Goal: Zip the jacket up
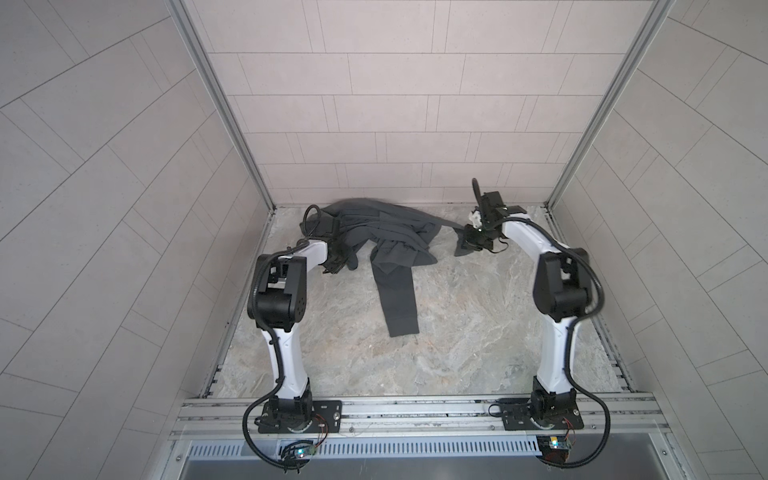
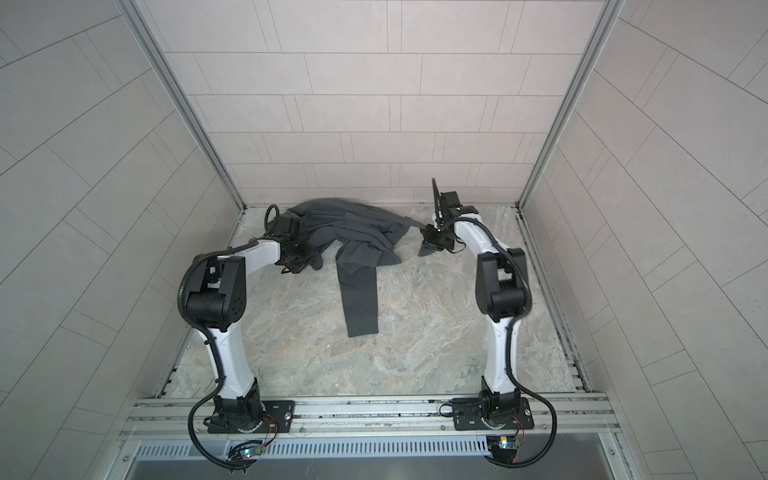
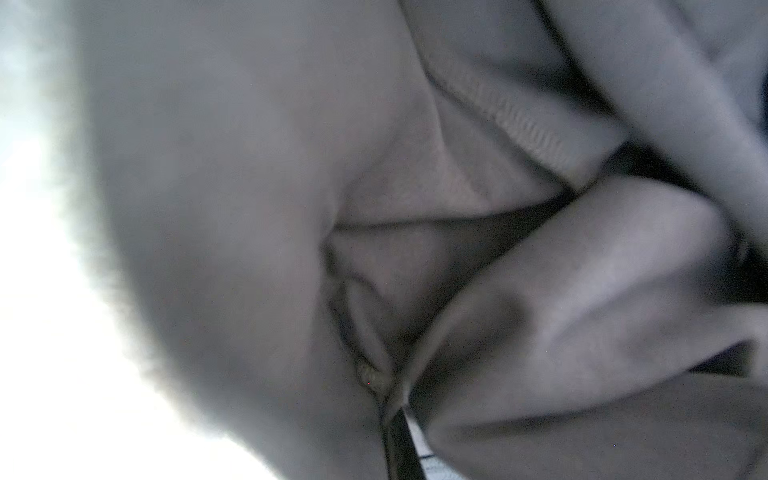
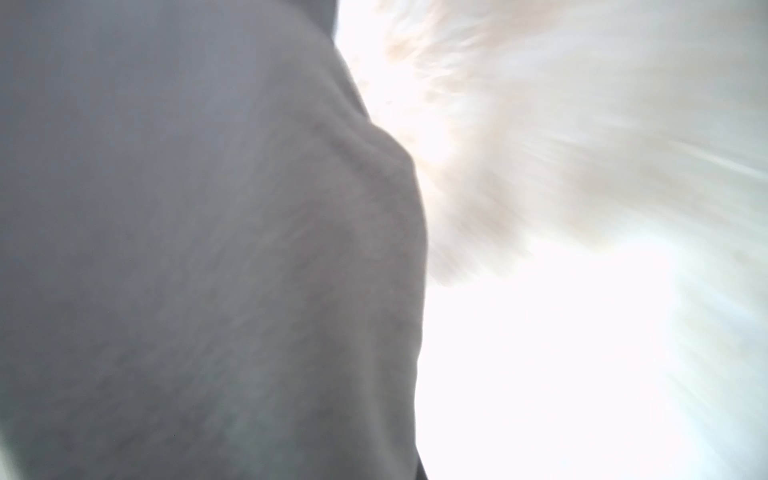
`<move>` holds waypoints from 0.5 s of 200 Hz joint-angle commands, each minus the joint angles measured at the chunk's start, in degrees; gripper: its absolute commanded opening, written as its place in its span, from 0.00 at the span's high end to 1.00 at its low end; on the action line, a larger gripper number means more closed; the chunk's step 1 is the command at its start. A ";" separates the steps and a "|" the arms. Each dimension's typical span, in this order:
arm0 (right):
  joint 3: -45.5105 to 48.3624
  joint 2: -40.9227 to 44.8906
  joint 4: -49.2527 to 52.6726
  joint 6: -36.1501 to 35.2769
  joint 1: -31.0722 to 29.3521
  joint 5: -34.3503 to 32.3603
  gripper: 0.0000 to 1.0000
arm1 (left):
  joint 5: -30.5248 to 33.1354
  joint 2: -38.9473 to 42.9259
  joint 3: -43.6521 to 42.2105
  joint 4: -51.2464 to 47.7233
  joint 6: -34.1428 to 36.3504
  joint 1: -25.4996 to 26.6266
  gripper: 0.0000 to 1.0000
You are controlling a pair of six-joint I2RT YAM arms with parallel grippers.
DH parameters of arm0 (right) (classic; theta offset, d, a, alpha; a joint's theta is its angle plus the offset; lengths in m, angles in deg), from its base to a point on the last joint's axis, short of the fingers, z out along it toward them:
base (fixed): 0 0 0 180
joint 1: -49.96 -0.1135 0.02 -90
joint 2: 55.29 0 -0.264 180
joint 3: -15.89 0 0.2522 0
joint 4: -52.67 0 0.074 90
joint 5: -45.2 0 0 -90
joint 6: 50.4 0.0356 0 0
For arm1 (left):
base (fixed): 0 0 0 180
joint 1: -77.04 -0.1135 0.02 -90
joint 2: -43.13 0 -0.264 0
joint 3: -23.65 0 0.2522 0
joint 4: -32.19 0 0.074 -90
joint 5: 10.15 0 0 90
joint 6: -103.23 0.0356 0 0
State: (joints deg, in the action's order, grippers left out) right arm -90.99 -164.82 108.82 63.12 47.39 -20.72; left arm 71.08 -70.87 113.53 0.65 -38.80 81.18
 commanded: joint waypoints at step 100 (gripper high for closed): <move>39.48 56.24 -1.18 3.31 11.71 -23.02 0.90 | 13.25 14.29 6.62 -13.94 25.56 -3.53 0.93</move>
State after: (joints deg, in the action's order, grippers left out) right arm -46.30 -107.64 109.87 68.72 56.35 -34.67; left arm 83.10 -54.93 111.89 -11.50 -20.07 78.29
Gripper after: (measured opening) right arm 0.078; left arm 0.060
